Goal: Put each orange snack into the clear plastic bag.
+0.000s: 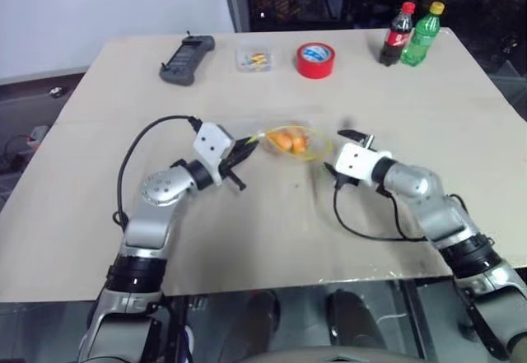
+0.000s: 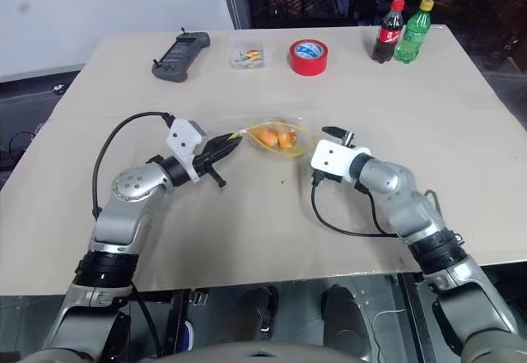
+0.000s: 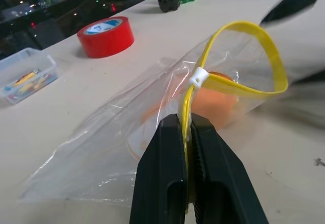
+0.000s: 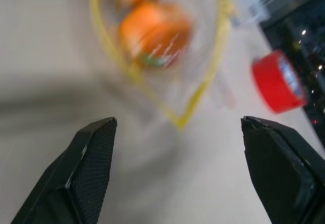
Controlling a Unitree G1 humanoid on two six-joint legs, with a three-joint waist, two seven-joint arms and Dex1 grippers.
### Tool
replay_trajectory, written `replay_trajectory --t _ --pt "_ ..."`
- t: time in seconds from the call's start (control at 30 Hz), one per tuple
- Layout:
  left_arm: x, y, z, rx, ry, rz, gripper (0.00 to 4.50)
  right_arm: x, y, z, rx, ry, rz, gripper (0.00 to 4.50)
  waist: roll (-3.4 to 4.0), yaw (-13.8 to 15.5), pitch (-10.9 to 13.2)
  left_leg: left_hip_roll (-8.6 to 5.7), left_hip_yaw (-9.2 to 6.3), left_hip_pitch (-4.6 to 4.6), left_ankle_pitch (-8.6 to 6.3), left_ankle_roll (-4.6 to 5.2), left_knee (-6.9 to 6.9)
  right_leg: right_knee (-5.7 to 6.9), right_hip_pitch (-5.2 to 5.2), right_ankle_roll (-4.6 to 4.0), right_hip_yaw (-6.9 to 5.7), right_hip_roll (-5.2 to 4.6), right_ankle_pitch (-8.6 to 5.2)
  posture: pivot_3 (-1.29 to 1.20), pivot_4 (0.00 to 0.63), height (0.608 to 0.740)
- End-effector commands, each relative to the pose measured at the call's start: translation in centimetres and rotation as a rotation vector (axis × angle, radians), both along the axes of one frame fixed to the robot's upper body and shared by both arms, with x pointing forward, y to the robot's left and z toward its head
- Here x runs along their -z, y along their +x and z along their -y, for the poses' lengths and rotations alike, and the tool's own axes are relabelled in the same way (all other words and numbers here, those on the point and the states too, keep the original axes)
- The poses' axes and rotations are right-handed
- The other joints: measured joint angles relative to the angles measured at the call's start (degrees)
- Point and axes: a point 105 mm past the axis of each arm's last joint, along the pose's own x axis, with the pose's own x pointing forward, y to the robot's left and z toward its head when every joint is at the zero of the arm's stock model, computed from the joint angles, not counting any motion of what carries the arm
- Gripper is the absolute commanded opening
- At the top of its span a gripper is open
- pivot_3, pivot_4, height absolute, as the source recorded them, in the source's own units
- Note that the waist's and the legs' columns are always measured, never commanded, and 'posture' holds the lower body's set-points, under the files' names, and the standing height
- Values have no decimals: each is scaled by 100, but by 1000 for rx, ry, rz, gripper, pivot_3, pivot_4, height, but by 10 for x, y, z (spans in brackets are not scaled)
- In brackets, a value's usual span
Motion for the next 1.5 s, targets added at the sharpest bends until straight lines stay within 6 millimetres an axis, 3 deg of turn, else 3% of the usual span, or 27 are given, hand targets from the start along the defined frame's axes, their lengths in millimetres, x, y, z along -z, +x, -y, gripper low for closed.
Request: replay_trajectory --t 0.03,0.13,0.27,0.37,0.57,0.73,0.8,0.9,1.0,1.07,1.13,1.17,1.3,1.43,1.5 --pt "-20 -5 0 15 -2 68 0 -22 8 -19 -63 33 83 3988 0 2 0 0 0 0 0 0 0 0 0 0 0 0 0 0 150 740" --pt "-21 -6 0 15 -1 70 0 -27 14 -24 -77 66 88 3189 0 12 0 1 -4 0 1 -1 0 -2 1 0 -1 0 0 0 150 740" --pt "-22 -6 -2 5 -1 71 0 -41 19 -22 -68 110 110 1226 -1 43 0 -3 -9 -5 1 -2 0 -7 2 0 -3 -3 0 0 150 740" --pt "-26 -1 -1 -8 -6 79 0 -47 25 -14 -47 131 94 25 0 32 0 -3 -8 -4 1 -1 0 -7 2 0 -3 -3 0 0 150 740" --pt "-68 43 4 -62 -11 181 0 -104 63 24 83 81 238 25 -3 42 5 -10 -17 -4 3 -1 2 -2 4 -1 -13 1 1 0 150 740" --pt "-101 56 13 -23 42 316 0 -151 69 58 170 10 396 25 -4 8 4 -11 -16 -9 12 -17 -11 -25 3 -2 -14 0 1 0 150 740" --pt "-99 50 18 0 68 361 0 -152 60 68 177 -10 408 25 -4 3 4 -9 -17 -14 11 -16 -27 -52 -1 -2 -12 -2 1 0 150 740" --pt "-77 32 25 -2 102 394 0 -114 36 74 170 -43 310 25 -3 -18 -2 -6 -7 -18 1 -2 -39 -69 -7 -1 -1 -7 -1 0 150 740" --pt "-51 17 29 -19 144 391 0 -78 13 69 150 -24 179 25 -2 -20 0 -3 7 -23 -6 9 -41 -67 -16 -1 3 -10 -1 0 150 740" --pt "-32 7 32 -5 185 366 0 -62 2 69 160 -23 143 597 3 1 6 -6 11 -34 -6 10 -41 -68 -31 -1 7 -13 -1 0 150 740" --pt "-20 -3 32 -20 220 368 0 -49 -22 64 140 33 63 1229 7 55 5 -9 10 -17 -7 12 -24 -53 -18 3 11 -11 3 0 150 740" --pt "-19 -6 33 -28 235 385 0 -48 -34 63 120 39 45 1520 7 80 5 -7 3 0 -23 36 -24 -52 3 5 6 -10 4 0 150 740" --pt "-24 -11 36 -44 293 456 0 -58 -64 45 -1 -16 52 1520 18 131 14 -6 -3 -4 -21 36 -6 -52 9 16 1 -3 12 0 150 740" --pt "-29 -15 40 -24 357 519 0 -77 -70 -12 -160 38 118 1520 16 65 10 3 12 13 -19 34 14 -54 26 20 8 7 28 0 150 740" --pt "-30 -16 41 -19 369 531 0 -78 -69 -32 -217 28 136 1520 16 61 10 5 5 15 -17 31 14 -53 27 16 3 13 31 0 150 740"
